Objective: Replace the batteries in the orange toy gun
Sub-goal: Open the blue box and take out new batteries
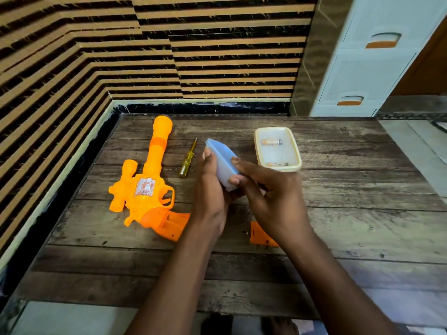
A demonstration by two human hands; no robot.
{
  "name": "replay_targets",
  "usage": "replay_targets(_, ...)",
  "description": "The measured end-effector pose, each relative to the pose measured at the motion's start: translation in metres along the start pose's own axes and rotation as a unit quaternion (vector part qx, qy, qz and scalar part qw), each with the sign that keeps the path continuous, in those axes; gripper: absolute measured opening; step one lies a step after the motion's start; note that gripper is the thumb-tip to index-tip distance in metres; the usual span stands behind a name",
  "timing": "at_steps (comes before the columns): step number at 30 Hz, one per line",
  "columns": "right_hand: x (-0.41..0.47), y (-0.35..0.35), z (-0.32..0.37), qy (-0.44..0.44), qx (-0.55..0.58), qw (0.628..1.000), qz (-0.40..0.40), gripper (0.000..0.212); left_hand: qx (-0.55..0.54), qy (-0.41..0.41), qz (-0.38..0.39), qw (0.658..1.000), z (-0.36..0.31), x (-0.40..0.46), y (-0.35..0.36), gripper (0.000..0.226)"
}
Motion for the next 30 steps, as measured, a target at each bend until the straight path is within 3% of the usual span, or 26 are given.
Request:
replay_targets(3, -0.002, 0.007, -0.003, -0.059, 0.006, 0.996, 0.074, 0.048, -0.01, -0.005, -0.05, 0.999, -0.001, 0.005, -0.005, 0.063)
replay_targets(6, -0.002, 0.012, -0.003, -0.094, -0.012, 0.991, 0.092, 0.061, 0.009, 0.011, -0.081, 0.997, -0.006, 0.004, -0.006, 0.065)
replay_targets(14, -0.002, 0.013, 0.028, -0.193, -0.118, 0.974, 0.021, 0.056, 0.03, -0.047, -0.051, 0.997, -0.016, 0.001, 0.002, 0.055)
replay_targets(23, -0.002, 0.01, 0.023, -0.185, -0.124, 0.975, -0.006, 0.047, 0.026, -0.065, -0.035, 0.997, -0.021, -0.009, 0.008, 0.055)
replay_targets(26, -0.002, 0.007, 0.027, -0.21, -0.128, 0.969, -0.024, 0.063, 0.02, -0.061, -0.031, 0.997, -0.023, -0.012, 0.012, 0.055)
replay_targets(30, 0.0, 0.003, 0.027, -0.22, -0.121, 0.967, -0.032, 0.061, 0.02, -0.068, -0.027, 0.997, -0.022, -0.014, 0.016, 0.054)
Point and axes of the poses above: each hand's wrist, its own x-axis towards the middle knuckle, its own y-axis out of the palm, z = x × y, the point moved 5 cm from there along x, towards the middle knuckle, and after that the axes turned 11 degrees about -z, right-handed, at the moved point
